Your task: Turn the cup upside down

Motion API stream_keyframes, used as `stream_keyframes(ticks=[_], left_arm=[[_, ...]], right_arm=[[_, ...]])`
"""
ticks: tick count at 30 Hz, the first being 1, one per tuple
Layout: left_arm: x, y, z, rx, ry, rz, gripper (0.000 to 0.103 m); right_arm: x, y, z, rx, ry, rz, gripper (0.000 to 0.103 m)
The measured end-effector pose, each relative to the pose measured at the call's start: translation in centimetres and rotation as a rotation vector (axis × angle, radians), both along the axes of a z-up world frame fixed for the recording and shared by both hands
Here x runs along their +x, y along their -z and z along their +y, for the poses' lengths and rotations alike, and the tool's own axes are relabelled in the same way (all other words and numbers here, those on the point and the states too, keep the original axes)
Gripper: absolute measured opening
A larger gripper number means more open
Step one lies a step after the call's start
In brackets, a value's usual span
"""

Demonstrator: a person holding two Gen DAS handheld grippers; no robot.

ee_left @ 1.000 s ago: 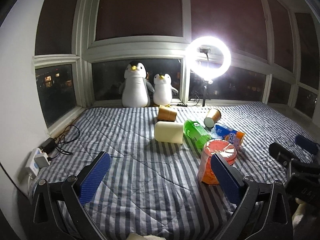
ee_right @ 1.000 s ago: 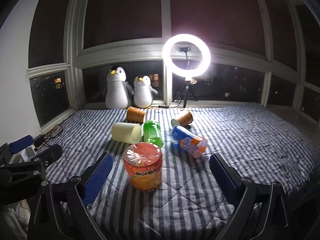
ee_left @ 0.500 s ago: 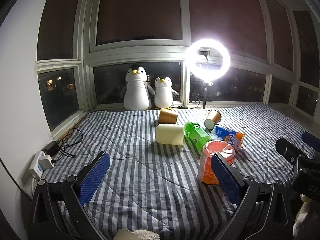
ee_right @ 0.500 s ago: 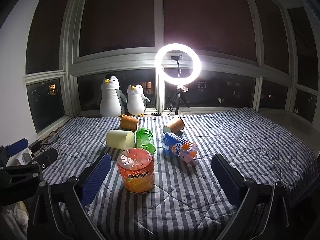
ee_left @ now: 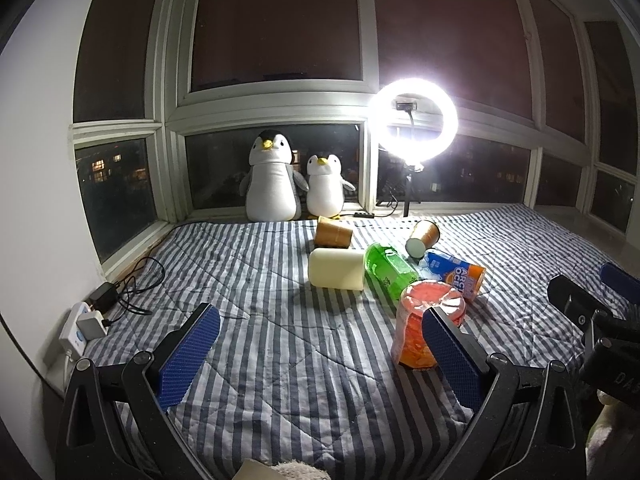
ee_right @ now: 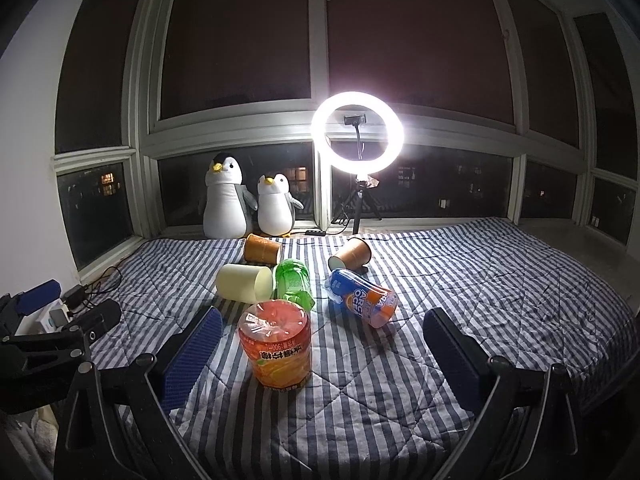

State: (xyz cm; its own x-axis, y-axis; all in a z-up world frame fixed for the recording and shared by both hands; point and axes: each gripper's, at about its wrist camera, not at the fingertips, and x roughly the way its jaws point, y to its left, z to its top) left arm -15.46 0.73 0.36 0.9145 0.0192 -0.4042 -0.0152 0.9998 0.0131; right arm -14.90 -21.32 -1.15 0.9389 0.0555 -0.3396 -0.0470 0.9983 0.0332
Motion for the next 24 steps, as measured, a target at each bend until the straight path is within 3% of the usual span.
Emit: stream_keyframes(ticks=[24], left_arm=[[0.43,0.19,-0.13,0.004,0.003,0.006,0.102]], right_arm=[[0.38,0.21,0.04,-0.001,-0.006,0.011,0.100]])
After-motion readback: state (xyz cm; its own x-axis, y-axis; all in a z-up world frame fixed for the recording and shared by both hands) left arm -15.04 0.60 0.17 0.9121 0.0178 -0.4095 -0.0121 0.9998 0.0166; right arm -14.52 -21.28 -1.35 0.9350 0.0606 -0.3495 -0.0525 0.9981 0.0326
